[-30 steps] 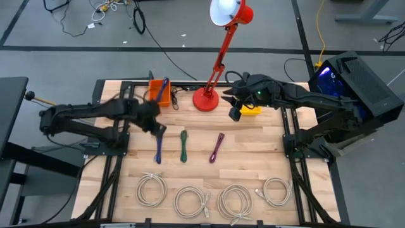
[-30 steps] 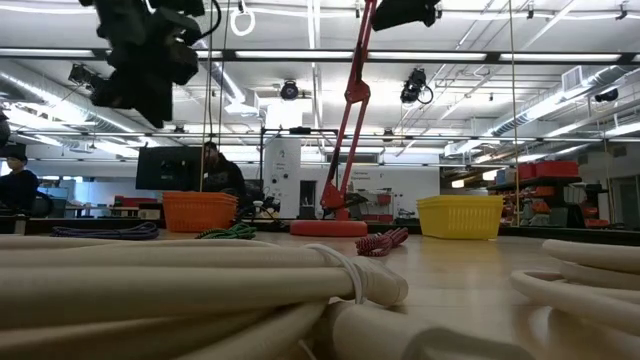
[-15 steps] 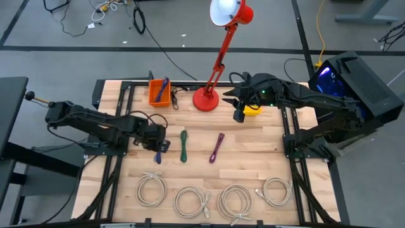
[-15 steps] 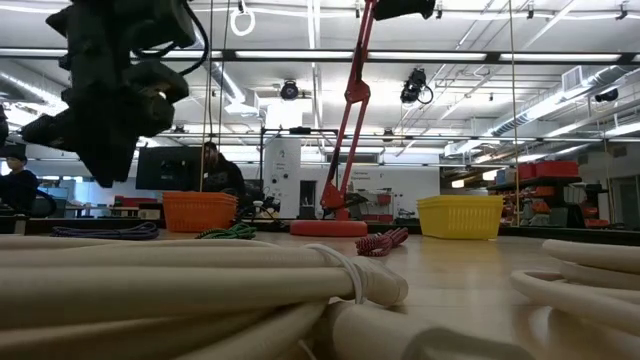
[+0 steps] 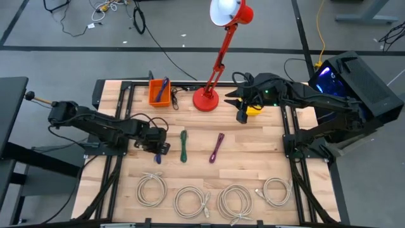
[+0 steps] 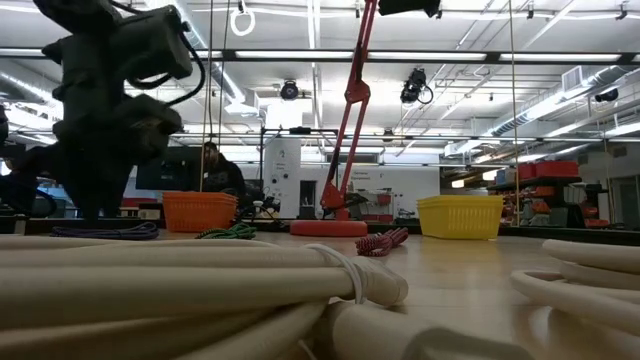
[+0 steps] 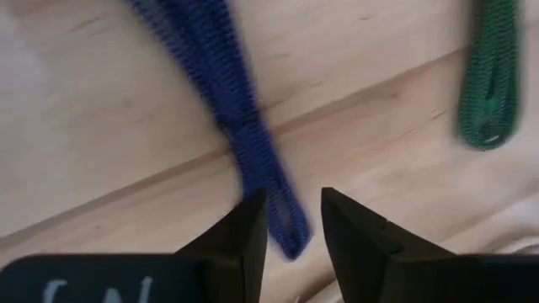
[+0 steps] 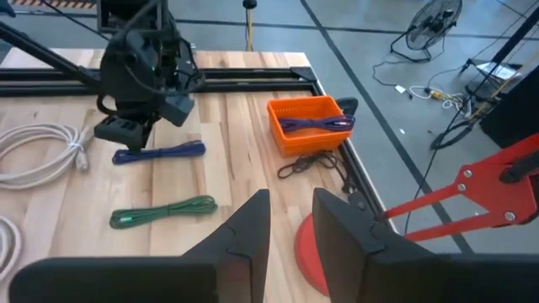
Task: Pick & Place USB Port
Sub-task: Put the blue and black charger cable into the orange bin
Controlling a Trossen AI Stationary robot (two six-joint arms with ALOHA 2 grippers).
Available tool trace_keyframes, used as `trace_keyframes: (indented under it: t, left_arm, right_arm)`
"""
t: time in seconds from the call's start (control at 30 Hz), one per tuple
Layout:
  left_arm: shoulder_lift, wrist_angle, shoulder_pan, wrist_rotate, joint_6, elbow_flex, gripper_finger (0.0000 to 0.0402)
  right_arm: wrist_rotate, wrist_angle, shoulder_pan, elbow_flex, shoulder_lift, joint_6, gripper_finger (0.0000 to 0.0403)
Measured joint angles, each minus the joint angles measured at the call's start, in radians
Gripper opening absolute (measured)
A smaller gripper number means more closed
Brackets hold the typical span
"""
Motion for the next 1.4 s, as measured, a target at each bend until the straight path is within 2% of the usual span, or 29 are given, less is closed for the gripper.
trace_keyframes:
  t: [0.27,0.47,0.57,0.67,0.73,0.87,0.97,1.17,1.23,1.33,1.4]
  left_arm:
    - [0.108,0.037,0.000,0.001,0.015,0.002,0.0151]
    - [0.194,0.037,0.000,0.005,0.015,0.014,0.0151]
    - [0.200,0.028,0.004,0.007,0.046,0.015,0.0112]
    - [0.191,0.004,0.013,-0.005,0.095,0.020,0.0033]
    - [0.190,-0.011,0.015,-0.038,0.128,0.034,0.0020]
    - [0.190,0.000,0.022,-0.096,0.140,0.056,0.0019]
    - [0.177,-0.060,0.019,-0.119,0.147,0.119,0.0019]
    - [0.125,-0.204,0.014,-0.227,0.221,0.356,0.0019]
    - [0.112,-0.335,0.016,-0.295,0.248,0.459,0.0019]
    - [0.116,-0.600,0.023,-0.449,0.273,0.604,0.0019]
    - [0.112,-0.703,0.044,-0.528,0.292,0.682,0.0019]
  right_arm:
    - [-0.002,0.017,0.000,0.000,-0.001,0.019,0.0096]
    - [0.001,0.021,0.000,0.000,0.000,0.019,0.0096]
    - [0.001,0.024,0.000,0.000,0.000,0.024,0.0096]
    - [0.001,0.024,0.000,0.000,0.000,0.024,0.0096]
    - [0.001,0.025,0.000,0.000,0.000,0.024,0.0096]
    - [0.001,0.025,0.000,0.000,0.000,0.027,0.0096]
    - [0.001,0.024,0.000,0.000,0.000,0.027,0.0096]
    - [0.002,0.024,-0.001,0.000,0.000,0.020,0.0096]
    - [0.006,0.027,-0.001,0.000,0.000,0.020,0.0096]
    - [0.009,0.031,-0.001,0.000,0.001,0.018,0.0096]
    - [0.009,0.036,-0.001,0.000,0.000,0.016,0.0096]
